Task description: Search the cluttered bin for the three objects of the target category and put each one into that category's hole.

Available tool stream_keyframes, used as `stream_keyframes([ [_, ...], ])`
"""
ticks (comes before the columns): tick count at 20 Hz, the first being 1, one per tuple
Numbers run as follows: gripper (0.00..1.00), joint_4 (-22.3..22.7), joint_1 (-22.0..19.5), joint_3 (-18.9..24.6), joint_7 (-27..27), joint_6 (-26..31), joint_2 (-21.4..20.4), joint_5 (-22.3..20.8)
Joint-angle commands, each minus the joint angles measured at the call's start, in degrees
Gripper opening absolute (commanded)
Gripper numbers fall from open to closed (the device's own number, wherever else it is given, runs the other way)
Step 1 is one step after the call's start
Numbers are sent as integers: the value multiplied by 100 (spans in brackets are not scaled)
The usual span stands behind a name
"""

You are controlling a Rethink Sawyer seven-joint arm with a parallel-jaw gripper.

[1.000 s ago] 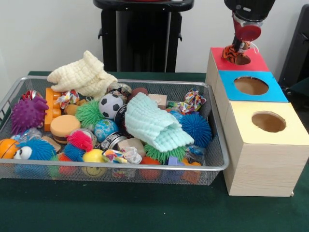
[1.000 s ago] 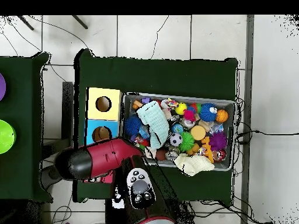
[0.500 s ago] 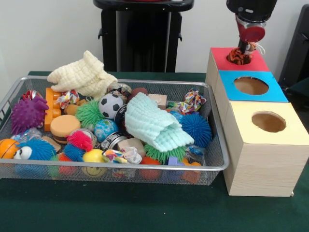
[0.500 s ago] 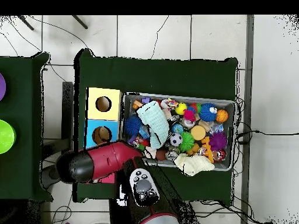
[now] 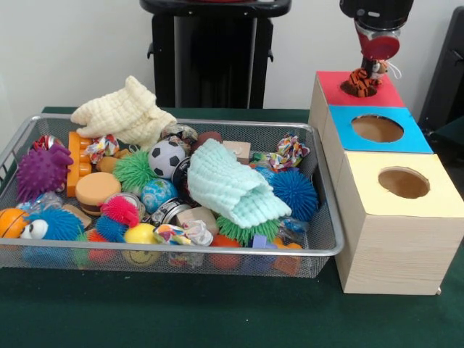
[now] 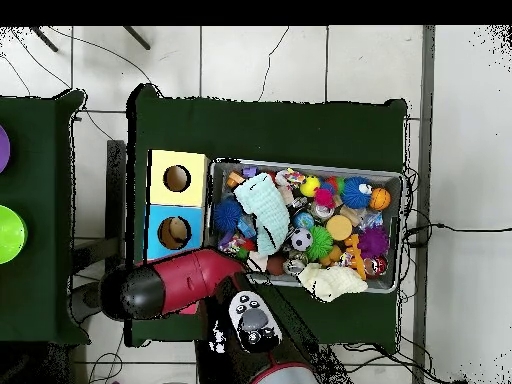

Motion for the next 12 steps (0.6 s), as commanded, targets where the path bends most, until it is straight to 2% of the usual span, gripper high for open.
stream_keyframes([
  [1,0,316,-65,455,708,128,148,92],
  [12,0,134,-32,433,586,45,141,-104],
])
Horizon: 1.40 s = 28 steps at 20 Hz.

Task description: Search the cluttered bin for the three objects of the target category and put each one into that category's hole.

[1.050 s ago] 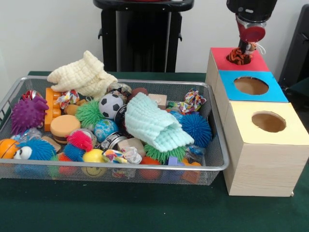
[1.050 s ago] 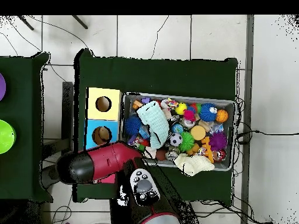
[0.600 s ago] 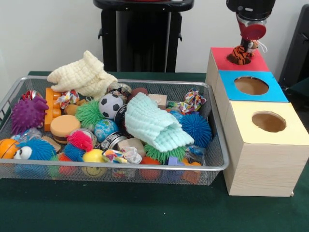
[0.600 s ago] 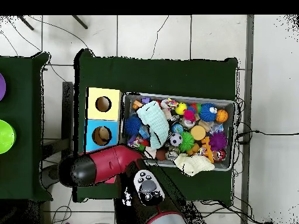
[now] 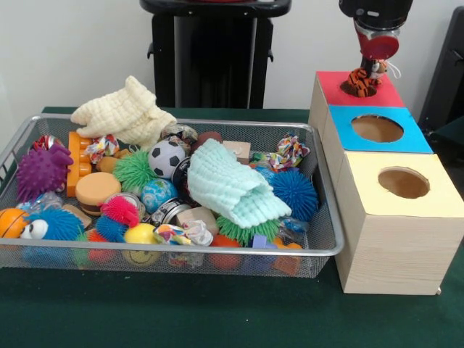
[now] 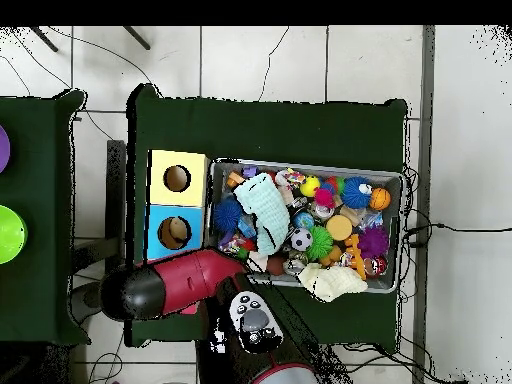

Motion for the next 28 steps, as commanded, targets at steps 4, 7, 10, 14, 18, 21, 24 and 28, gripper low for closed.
stream_keyframes([
  [4,100,72,25,413,560,24,124,-180],
  [7,100,70,16,419,503,-17,105,-244],
  [10,100,20,28,435,470,-16,105,-273],
  [14,100,24,18,451,454,-56,96,-297],
  [18,100,-19,54,422,446,-16,74,-363],
  [21,100,-121,150,298,477,11,35,-518],
  [24,100,-190,198,253,496,204,-77,-554],
  [28,100,-382,352,153,533,450,-149,-663],
])
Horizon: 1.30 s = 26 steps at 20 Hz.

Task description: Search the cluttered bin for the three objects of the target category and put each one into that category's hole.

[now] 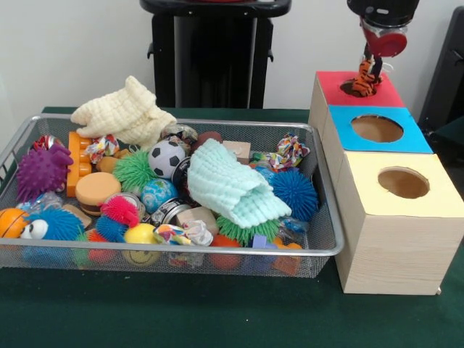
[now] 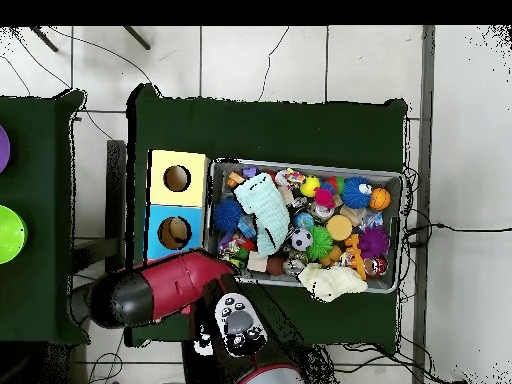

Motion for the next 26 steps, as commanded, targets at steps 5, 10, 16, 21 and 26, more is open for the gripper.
stream_keyframes([
  [5,100,-632,344,-72,520,796,-284,-697],
  [10,100,-700,468,-131,618,984,-562,-794],
  [16,100,-763,508,-130,636,1152,-729,-810],
  [21,100,-884,545,-141,681,1207,-662,-860],
  [26,100,-799,583,-157,714,1244,-757,-813],
])
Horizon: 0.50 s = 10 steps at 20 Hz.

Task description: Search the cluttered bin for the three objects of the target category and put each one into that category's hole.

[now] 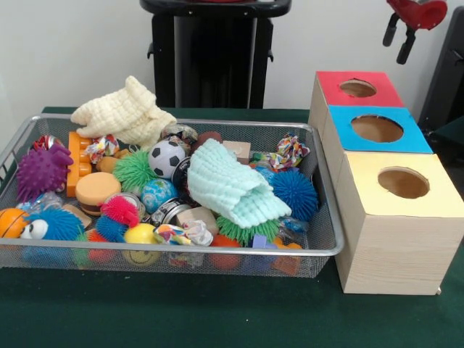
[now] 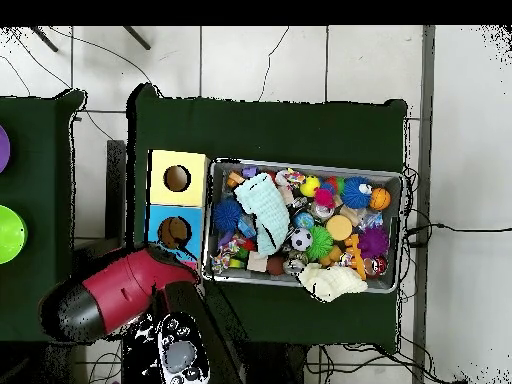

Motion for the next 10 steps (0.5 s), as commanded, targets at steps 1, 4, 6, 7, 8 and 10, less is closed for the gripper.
stream_keyframes([
  [1,100,-279,-8,-129,742,591,-81,-326],
  [4,100,-155,56,-143,804,520,-119,-315],
  [6,100,-156,99,-158,757,571,-123,-381],
  [7,100,-148,93,-159,699,620,-152,-391],
  [8,100,-164,45,-156,628,625,-110,-405],
  [10,100,-168,-60,-119,531,592,-38,-355],
])
